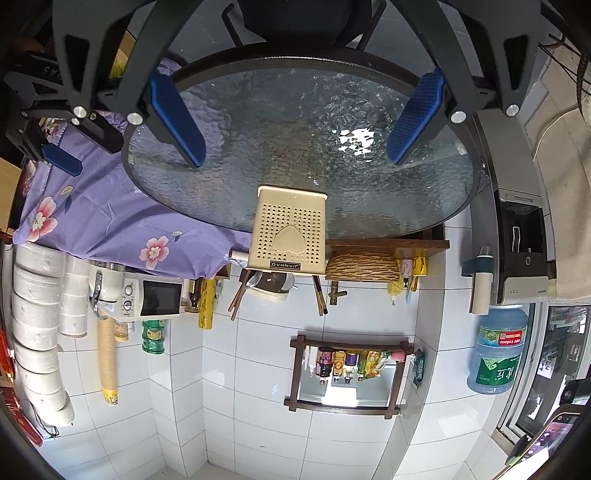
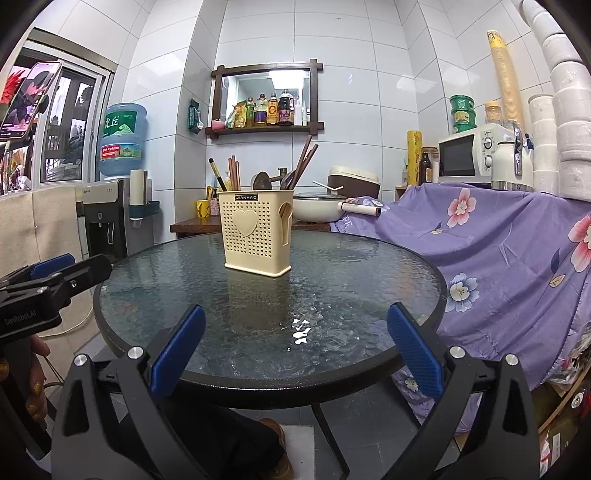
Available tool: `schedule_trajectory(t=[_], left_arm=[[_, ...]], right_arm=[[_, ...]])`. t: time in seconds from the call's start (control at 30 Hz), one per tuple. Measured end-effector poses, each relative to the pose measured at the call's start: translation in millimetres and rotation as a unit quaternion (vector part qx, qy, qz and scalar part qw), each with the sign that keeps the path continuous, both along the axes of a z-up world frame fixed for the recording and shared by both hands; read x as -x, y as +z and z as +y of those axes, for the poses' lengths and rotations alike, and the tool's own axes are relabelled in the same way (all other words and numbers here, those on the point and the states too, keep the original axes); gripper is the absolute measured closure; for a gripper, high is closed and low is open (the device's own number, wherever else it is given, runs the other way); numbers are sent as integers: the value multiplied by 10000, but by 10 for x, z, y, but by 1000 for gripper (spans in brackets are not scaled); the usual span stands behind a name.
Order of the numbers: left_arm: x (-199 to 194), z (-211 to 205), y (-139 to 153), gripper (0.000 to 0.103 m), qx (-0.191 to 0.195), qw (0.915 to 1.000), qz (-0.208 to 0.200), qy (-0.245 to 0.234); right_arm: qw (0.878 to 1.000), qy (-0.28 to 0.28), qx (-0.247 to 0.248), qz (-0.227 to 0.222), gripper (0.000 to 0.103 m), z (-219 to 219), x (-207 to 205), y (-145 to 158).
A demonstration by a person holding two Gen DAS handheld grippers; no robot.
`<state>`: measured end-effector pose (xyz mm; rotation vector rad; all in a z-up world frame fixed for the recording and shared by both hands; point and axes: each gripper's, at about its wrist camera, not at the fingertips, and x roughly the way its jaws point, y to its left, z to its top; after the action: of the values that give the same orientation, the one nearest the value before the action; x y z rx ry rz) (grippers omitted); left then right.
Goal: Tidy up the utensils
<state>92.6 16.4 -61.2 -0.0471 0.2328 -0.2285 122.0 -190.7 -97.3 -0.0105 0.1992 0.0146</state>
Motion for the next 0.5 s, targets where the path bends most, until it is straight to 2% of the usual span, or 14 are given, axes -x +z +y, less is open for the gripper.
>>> schedule_trajectory(t=[0.37, 0.5], left_arm=[[2, -19, 18, 6, -58, 10000, -15, -8], [11, -74, 25, 6, -261, 9996, -28, 45]], right_arm=[[10000, -5, 9, -1, 6, 3, -2, 0], [10000, -5, 8, -13, 6, -1, 1, 4]])
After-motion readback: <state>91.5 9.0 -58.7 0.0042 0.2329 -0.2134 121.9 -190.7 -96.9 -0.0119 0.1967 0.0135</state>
